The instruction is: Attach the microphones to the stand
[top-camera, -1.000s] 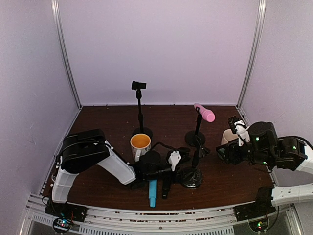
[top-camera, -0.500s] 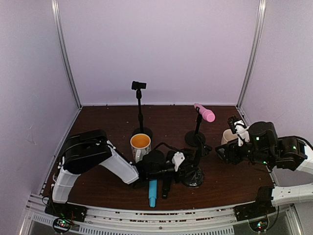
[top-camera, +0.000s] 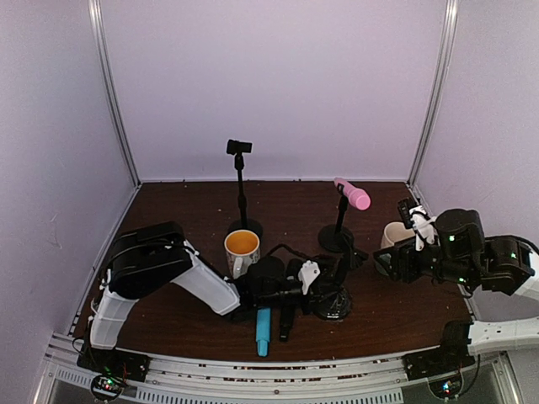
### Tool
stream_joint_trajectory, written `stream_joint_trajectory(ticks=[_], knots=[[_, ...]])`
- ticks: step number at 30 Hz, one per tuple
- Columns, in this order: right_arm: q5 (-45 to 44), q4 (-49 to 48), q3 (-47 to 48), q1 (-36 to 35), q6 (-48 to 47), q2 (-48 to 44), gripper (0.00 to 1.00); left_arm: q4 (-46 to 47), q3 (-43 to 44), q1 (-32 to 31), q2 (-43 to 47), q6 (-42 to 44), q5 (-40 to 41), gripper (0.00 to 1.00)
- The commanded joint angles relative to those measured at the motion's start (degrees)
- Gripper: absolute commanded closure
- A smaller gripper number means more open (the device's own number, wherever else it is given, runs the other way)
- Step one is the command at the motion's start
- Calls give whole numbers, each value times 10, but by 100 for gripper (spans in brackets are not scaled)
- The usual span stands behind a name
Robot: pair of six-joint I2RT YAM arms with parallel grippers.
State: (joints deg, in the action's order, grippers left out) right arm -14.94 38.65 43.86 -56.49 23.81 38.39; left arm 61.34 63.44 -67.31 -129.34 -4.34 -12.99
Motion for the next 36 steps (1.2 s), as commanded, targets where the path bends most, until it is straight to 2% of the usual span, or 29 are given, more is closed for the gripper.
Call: stream_joint_trajectory(ticks=[1, 8, 14, 17, 24, 31, 33, 36], knots=[[23, 12, 23, 2, -15, -29, 35, 3, -12, 4, 64, 4, -41, 100], [141, -31, 50, 2, -69, -64, 32, -78, -15, 7, 183, -85, -57, 100], [215, -115, 29, 2, -80, -45, 28, -291, 19, 7, 275, -159, -10, 100], [234, -166, 35, 1, -66, -11, 27, -359, 21, 3, 304, -187, 1, 100], [241, -245, 51, -8, -40, 55, 27, -419, -4, -25, 360, -216, 43, 100], [249, -319, 61, -12, -22, 124, 28, -458, -3, -46, 371, -217, 69, 100], [224, -339, 61, -12, -14, 137, 34, -459, -9, -50, 372, -217, 72, 100], [195, -343, 71, -12, -7, 155, 60, -456, -26, -54, 374, -222, 78, 100]])
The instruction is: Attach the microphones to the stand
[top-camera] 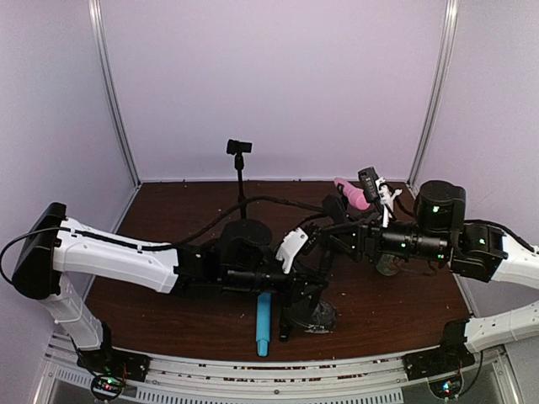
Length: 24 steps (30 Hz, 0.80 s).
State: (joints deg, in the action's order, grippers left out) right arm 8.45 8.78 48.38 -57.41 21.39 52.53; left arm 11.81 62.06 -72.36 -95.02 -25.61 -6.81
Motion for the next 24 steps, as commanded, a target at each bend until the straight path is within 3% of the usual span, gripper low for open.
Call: stream_joint_trajectory(ticks=[1, 7, 17, 24], knots=[[-50, -39, 33, -3, 20, 18, 66, 44, -20, -3, 31, -16, 18, 100], [-89, -3, 97, 15, -2, 33, 80, 72, -76, -10, 31, -39, 33, 100], [-57, 28, 212, 103, 4, 104, 80, 87, -109, -25, 19, -49, 38, 100], [-9, 6, 193, 110, 14, 127, 76, 74, -94, -25, 30, -56, 26, 100]])
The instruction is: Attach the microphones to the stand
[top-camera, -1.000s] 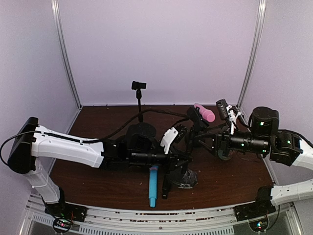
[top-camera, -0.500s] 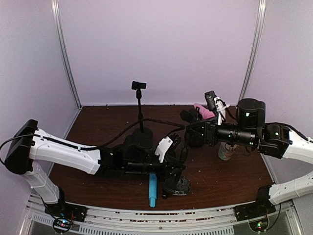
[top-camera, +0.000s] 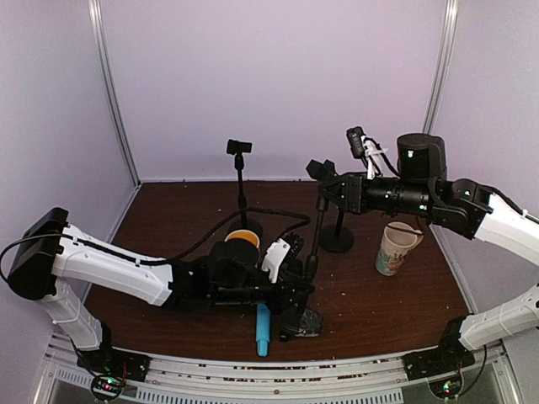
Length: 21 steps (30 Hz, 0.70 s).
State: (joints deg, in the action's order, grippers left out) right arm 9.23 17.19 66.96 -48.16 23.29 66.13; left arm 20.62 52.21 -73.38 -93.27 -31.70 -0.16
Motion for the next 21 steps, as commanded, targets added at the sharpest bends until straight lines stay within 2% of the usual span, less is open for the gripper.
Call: stream_joint_trajectory(ticks=[1, 3, 5, 7, 11, 16, 21], knots=[[-12, -84, 0, 17, -4, -14, 74, -24, 11, -15, 16, 6, -40, 100], [-9, -91, -12, 17, -3, -29, 63, -36, 20, -12, 19, 9, -39, 100], [-3, -78, -11, 18, -14, -46, 44, -49, 30, -7, 22, 9, -47, 100], [-10, -52, -9, 18, -19, -70, 35, -58, 35, -2, 24, 7, -59, 100], [-9, -20, -51, 17, 4, -140, 29, -55, 39, 8, 27, -5, -73, 100], [-8, -17, -169, 16, 54, -231, 27, -32, 34, 21, 34, -26, -92, 100], [19, -61, -286, 8, 112, -298, 27, -17, 39, 29, 39, -47, -121, 100]])
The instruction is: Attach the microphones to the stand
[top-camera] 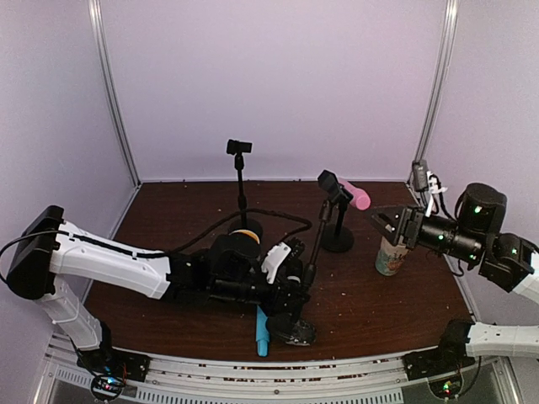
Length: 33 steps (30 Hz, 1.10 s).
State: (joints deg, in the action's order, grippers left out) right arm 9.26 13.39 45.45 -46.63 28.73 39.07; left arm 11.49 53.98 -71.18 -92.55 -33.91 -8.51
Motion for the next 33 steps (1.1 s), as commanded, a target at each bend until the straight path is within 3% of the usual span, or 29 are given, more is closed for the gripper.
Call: stream_joint_trajectory(ticks=[1, 5, 10, 20, 27, 33], knots=[[30, -44, -92, -11, 65, -33, 27, 77, 22, 8, 32, -28, -42, 100], [84, -160, -164, -36, 75, -25, 25, 109, 20, 11, 30, -47, -61, 100], [100, -262, -171, -82, 72, 43, 22, 165, 15, 15, 17, -82, -87, 100], [104, -321, -133, -124, 89, 148, 22, 216, 12, 18, -3, -109, -109, 100], [116, -311, -122, -145, 96, 143, 24, 235, 2, 34, -19, -126, -109, 100], [107, -238, -123, -175, 142, 76, 26, 247, -10, 57, -25, -133, -108, 100]])
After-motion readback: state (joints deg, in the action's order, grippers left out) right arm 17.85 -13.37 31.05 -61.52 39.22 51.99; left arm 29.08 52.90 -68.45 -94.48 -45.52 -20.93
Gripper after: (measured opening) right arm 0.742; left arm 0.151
